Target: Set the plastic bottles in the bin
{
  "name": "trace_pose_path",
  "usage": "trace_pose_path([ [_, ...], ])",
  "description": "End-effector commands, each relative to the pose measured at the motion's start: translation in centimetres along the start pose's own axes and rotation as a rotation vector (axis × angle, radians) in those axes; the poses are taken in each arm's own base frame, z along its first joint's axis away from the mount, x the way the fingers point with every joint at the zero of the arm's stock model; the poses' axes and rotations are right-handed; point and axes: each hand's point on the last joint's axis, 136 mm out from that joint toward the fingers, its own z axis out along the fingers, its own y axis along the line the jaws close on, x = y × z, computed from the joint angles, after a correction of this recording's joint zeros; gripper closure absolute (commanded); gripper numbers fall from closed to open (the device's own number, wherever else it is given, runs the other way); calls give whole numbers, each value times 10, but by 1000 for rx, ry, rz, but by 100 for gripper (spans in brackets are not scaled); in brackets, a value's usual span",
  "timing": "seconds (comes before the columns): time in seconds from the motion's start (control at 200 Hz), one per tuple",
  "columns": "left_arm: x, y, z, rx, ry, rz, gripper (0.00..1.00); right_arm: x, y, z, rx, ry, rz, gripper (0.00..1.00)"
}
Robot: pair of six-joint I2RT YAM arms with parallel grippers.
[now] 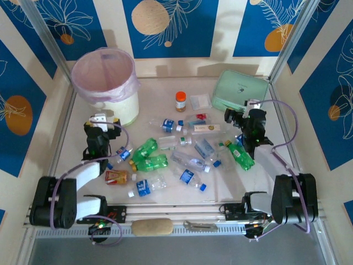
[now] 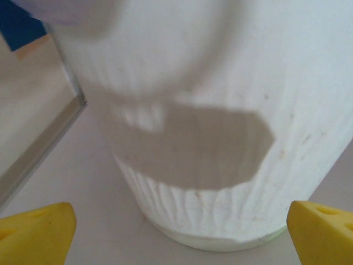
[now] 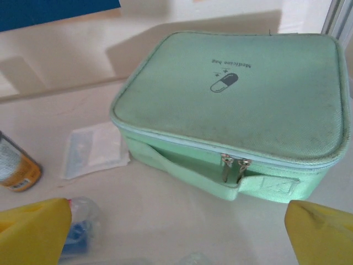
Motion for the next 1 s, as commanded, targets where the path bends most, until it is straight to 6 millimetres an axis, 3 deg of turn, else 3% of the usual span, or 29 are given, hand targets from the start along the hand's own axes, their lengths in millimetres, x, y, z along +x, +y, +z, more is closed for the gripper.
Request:
trace_pose_path([
  [0.0,-2,12,-13,-61,67,-116,2,26,7,-18,23,208,83,0],
  [0.09,-5,6,-27,-10,111,-199,2,29,20,-33,-4,301,136,0],
  [0.255,-5,-23,-58,176,243,-271,2,45,48,-53,-83,431,184,1],
  [0.55,13,-42,-103,272,700,-206,0,40,87,-60,-164,438,181,1],
  [0.735,42,-46,-117,286,960,-150,0,45,101,-58,-183,440,196,1],
  [0.995,59,-52,-116,298,1031,-167,0,54,108,-58,-181,451,204,1],
])
